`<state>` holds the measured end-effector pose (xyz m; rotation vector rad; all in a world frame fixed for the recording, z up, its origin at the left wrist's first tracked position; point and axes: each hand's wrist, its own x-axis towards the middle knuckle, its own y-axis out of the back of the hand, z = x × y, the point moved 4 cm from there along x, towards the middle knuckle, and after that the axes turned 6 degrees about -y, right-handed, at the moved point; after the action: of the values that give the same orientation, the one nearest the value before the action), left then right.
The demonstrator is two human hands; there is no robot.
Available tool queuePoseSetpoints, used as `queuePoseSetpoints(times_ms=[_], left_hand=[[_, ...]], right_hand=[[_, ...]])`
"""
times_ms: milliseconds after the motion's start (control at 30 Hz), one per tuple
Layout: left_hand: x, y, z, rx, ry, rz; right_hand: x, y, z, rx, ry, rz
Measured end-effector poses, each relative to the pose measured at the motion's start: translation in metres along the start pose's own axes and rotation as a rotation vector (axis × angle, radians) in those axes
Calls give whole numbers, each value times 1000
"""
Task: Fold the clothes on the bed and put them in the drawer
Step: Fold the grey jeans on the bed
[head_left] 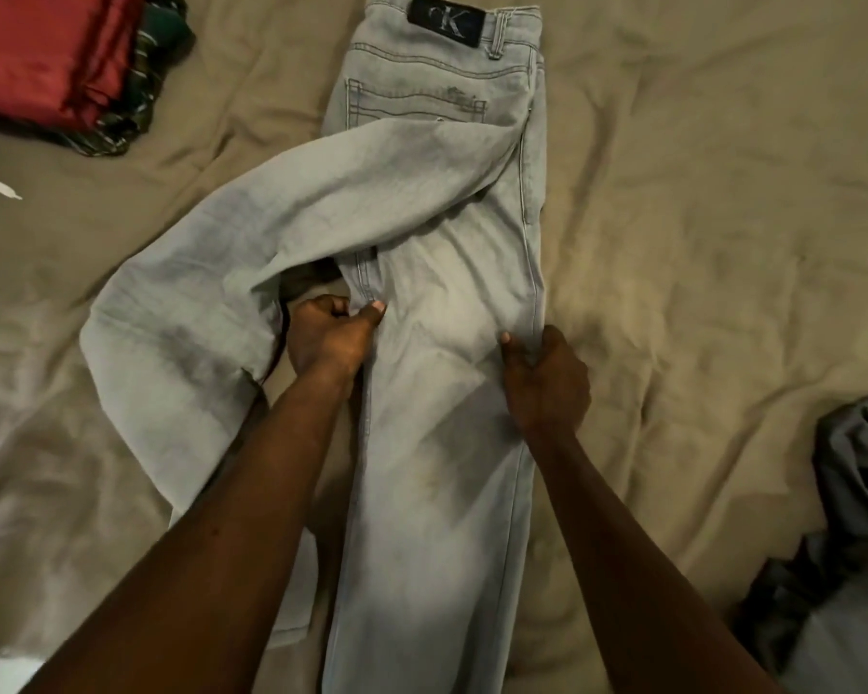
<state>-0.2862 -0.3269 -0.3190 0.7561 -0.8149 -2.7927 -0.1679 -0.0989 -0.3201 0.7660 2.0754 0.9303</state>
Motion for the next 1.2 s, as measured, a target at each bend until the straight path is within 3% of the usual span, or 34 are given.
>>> queuePoseSetpoints(times_ms=[100,267,333,433,533,600,733,933,1100,1200], left_hand=[[-5,21,8,109,-34,63],[-27,12,26,628,-455,148],[-17,7,33,698,-497,116],[2,2,38,651,-416,67],[17,2,44,495,-309,161],[25,-4,50,494,-296,154],[30,-5,57,640,-449,74],[45,-4,60,422,-368,28],[57,-19,56,196,-69,-29],[73,-23,55,-25,46,-170]], right_hand=[[1,2,0,26,2,-8],[-1,-1,2,17,-16,-21],[-1,-1,1,6,-26,-16],[2,6,-11,52,-90,28],[26,17,-38,190,-140,129],[51,16,-56,219,-137,50],[76,5,-68,139,-77,-100],[75,-2,-60,170,-78,-94],[72,-9,-62,141,-82,-96],[78,-11,-59,200,-103,-122]])
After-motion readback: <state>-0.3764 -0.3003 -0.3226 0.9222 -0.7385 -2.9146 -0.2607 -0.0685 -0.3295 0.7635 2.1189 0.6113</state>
